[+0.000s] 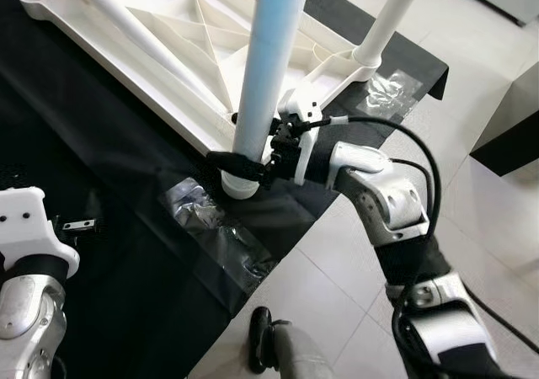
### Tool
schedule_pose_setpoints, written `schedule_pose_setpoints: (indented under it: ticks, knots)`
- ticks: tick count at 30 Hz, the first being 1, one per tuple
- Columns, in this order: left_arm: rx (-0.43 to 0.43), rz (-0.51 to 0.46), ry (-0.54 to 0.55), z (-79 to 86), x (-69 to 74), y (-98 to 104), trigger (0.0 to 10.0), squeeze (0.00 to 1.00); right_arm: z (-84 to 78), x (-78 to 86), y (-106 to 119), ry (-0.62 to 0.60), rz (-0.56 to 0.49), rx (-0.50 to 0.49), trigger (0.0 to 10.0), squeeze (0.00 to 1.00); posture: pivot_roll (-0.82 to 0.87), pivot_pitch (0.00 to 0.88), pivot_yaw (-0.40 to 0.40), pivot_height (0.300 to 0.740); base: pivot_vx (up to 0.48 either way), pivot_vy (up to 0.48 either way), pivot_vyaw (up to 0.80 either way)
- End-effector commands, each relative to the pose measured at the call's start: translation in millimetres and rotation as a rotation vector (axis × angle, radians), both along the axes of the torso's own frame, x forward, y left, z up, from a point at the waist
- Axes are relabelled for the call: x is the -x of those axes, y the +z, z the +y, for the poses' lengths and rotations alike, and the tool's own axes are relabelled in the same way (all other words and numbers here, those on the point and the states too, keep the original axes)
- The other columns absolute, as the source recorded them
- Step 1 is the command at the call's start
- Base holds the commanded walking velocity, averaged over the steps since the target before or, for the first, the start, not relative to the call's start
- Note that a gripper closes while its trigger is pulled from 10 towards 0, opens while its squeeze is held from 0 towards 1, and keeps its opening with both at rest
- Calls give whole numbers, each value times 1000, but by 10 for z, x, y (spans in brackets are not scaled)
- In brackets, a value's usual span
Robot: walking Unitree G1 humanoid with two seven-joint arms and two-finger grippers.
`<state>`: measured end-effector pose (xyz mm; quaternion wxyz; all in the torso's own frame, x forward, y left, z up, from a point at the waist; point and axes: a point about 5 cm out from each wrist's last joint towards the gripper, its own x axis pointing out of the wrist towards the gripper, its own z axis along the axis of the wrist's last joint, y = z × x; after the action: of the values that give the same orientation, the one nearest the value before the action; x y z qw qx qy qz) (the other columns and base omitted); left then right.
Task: Building children table
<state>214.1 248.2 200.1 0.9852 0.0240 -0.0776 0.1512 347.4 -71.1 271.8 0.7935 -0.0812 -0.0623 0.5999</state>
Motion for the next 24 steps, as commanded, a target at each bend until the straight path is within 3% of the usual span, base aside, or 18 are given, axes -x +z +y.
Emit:
schedule_pose_setpoints:
  ticks: [1, 4, 5, 6, 7, 8, 13, 20, 22, 23, 24]
  knots:
    - [2, 38, 13, 5, 23, -100, 10000, 0, -135, -77, 70, 40, -27, -1, 10000, 0, -8, 319, -163, 740, 0, 0, 0]
    - [1, 37, 13, 5, 19, -102, 10000, 0, -146, -101, 98, 68, -25, -1, 10000, 0, -8, 319, -163, 740, 0, 0, 0]
    - [-5, 35, 16, 5, 19, -100, 10000, 0, -142, -124, 126, 114, -16, -4, 4745, 0, 0, 312, -162, 740, 0, 0, 0]
    - [-12, 33, 19, 4, 22, -96, 10000, 0, -138, -139, 152, 157, -11, -7, 2667, 0, 0, 312, -162, 740, 0, 0, 0]
    - [-12, 33, 19, 4, 22, -96, 10000, 0, -138, -139, 152, 157, -11, -7, 2667, 0, 0, 312, -162, 740, 0, 0, 0]
    - [-24, 33, 20, 1, 26, -92, 10000, 0, -127, -147, 164, 202, -13, 13, 0, 0, 3, 311, -161, 740, 0, 0, 0]
    - [-50, 30, 22, -7, 35, -86, 10000, 0, -120, -166, 163, 286, -23, 78, 0, 0, 6, 300, -167, 740, 0, 0, 0]
    - [-74, 20, 20, -20, 43, -68, 10000, 0, -142, -186, 157, 303, -28, 92, 0, 0, -2, 290, -169, 740, 0, 0, 0]
    - [-90, 23, -7, -94, 92, -78, 10000, 0, -258, -201, -15, 180, -13, 90, 0, 0, -24, 272, -180, 740, 0, 0, 0]
    - [-90, 23, -7, -94, 92, -78, 10000, 0, -258, -201, -15, 180, -13, 90, 0, 0, -24, 272, -180, 740, 0, 0, 0]
    - [-85, 32, -26, -146, 131, -103, 10000, 0, -299, -189, -166, 71, 31, 84, 0, 0, -37, 265, -188, 740, 0, 0, 0]
